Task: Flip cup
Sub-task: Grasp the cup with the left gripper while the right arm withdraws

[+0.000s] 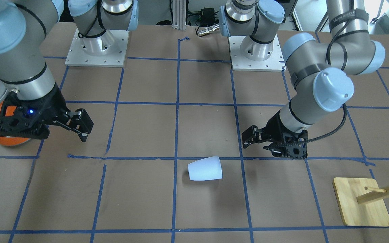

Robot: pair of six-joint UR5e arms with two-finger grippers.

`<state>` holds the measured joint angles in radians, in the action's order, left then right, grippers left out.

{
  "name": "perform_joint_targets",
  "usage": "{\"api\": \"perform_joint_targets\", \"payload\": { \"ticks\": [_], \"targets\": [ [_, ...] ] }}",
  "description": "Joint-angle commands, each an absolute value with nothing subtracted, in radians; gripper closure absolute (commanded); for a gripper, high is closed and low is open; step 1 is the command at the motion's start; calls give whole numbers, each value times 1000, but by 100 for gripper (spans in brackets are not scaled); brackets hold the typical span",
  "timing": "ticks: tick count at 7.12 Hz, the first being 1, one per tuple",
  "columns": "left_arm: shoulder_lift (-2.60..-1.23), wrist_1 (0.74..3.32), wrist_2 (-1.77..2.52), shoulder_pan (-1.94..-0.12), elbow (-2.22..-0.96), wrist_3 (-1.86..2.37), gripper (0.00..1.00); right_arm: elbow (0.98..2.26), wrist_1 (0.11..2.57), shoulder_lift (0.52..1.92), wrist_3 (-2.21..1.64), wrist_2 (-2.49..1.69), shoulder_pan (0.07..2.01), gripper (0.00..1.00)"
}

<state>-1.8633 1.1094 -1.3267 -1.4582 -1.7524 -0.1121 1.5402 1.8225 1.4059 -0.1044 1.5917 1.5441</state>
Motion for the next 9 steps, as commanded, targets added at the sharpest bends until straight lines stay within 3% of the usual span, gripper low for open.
{"api": "perform_joint_targets", "payload": {
  "ticks": [1,5,6,8,9],
  "targets": [
    [-1972,1022,-1158,-1459,-1753,-101,0,1540,1732,1431,-178,1577,1563,0],
    [-2083,1029,-702,-1459,-1796,-52,0,1557,1724,1457,-176,1577,1563,0],
    [-2106,1029,-633,-1459,-1796,-51,23,1557,1685,1465,-176,1577,1563,0],
    [-2109,1017,-592,-1459,-1784,51,95,1555,1652,1485,-163,1585,1563,0],
    [-2109,1016,-591,-1459,-1781,79,100,1555,1652,1489,-163,1579,1563,0]
  ]
}}
